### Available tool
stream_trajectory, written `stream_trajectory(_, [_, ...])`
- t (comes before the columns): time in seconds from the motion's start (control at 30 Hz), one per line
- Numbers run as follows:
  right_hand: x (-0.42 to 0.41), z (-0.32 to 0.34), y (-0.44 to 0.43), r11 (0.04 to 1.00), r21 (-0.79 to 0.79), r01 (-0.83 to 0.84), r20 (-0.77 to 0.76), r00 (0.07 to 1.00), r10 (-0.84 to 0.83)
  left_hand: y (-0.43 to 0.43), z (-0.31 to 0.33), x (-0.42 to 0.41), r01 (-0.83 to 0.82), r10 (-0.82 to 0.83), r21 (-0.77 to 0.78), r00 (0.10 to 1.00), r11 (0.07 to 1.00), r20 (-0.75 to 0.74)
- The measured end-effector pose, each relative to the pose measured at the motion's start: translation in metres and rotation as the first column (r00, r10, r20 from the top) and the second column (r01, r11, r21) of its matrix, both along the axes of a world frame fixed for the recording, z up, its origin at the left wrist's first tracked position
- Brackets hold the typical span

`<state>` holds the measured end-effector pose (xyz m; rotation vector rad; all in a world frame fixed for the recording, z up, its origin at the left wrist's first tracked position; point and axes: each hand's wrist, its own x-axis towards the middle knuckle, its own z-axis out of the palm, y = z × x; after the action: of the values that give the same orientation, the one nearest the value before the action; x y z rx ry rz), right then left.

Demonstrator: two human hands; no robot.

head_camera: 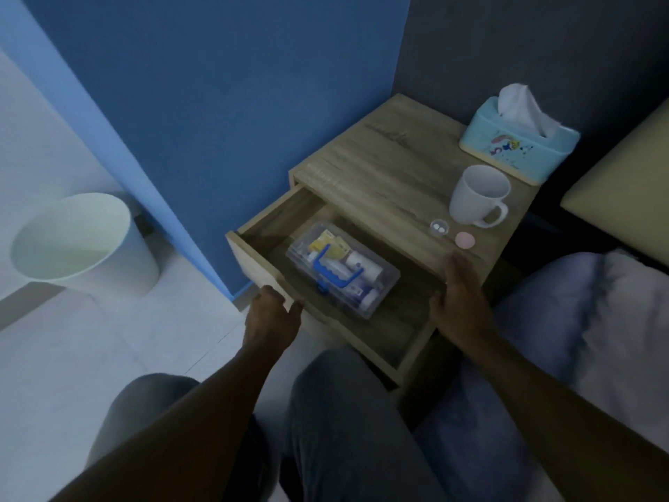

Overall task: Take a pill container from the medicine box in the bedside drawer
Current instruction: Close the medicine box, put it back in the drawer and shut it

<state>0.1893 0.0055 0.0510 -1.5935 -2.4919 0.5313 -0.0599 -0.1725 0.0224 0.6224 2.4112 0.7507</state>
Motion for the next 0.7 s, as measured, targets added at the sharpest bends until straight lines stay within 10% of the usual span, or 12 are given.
stream_trajectory(0.7, [-0.005, -0.014, -0.002, 0.980, 0.195, -0.051, 0.230, 0.973, 0.005, 0.035, -0.028, 0.038, -0.187, 0.015, 0.351, 0.898, 0.917, 0.440])
